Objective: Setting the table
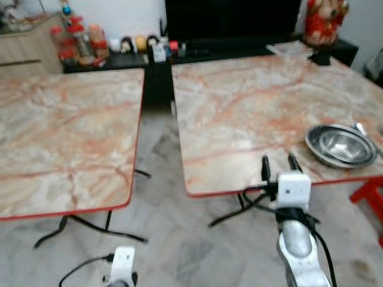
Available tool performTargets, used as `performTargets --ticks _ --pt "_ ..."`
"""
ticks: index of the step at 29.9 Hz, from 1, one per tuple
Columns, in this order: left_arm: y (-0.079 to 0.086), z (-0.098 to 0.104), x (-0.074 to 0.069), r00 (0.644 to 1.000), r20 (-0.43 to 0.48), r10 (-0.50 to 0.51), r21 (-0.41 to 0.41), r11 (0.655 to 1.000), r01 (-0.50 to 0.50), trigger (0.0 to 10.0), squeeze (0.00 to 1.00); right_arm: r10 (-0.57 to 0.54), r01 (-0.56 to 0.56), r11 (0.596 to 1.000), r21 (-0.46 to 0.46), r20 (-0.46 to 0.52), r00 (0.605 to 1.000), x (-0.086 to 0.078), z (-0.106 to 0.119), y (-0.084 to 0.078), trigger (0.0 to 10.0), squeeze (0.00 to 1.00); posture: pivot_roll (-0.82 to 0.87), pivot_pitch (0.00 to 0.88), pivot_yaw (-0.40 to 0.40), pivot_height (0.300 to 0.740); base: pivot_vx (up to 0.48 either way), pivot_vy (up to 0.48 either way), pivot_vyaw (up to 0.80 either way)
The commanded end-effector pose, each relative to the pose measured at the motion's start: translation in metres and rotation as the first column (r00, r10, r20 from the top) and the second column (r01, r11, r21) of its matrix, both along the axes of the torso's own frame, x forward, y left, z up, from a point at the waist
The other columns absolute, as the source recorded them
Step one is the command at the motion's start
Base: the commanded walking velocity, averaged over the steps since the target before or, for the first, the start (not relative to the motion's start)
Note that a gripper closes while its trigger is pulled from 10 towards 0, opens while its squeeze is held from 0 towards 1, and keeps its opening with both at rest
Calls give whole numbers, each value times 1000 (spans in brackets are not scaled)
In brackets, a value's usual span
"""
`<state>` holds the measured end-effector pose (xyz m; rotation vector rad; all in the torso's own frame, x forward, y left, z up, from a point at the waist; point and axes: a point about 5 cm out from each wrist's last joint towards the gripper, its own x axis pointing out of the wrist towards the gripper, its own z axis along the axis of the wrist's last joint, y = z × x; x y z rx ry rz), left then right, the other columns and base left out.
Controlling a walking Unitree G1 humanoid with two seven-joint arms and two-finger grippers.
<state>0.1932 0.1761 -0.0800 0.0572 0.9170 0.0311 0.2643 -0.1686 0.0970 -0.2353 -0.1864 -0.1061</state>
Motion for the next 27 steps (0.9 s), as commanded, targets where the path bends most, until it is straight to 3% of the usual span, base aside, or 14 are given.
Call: performTargets --ticks 1,5,8,9,16,24,27 --pt "10 0 -3 1000 -7 10 22 1000 -10 10000 0 19 -19 1000 6 1 1000 0 -1 6 10000 0 -95 0 28 725 0 300 0" --pt "11 -1 -4 1000 -10 10 24 1000 -10 10000 0 16 -16 1000 2 -29 999 -2 -9 4 10000 0 -94 0 27 725 0 298 0" --pt "11 -1 -3 1000 -9 10 24 1000 -10 10000 0 7 -6 1000 8 -102 995 -7 -28 -1 10000 0 -94 0 27 725 0 296 0" --pt "11 0 -3 1000 -6 11 24 1000 -11 10000 0 -9 13 1000 21 -167 986 -11 -43 -6 10000 0 -91 0 26 725 0 0 0" --pt "11 0 -2 1000 -2 6 30 1000 -6 10000 0 -69 84 996 36 -315 947 -27 -77 -24 10000 0 -89 0 27 725 0 0 0" --pt "11 1 -1 1000 -5 -2 32 999 2 10000 0 -117 168 984 58 -500 858 -46 -117 -47 10000 0 -86 0 31 725 0 0 0" --pt "11 1 -1 1000 -3 -2 35 999 2 10000 0 -111 200 976 88 -587 802 -53 -133 -50 10000 0 -81 0 31 725 0 0 0"
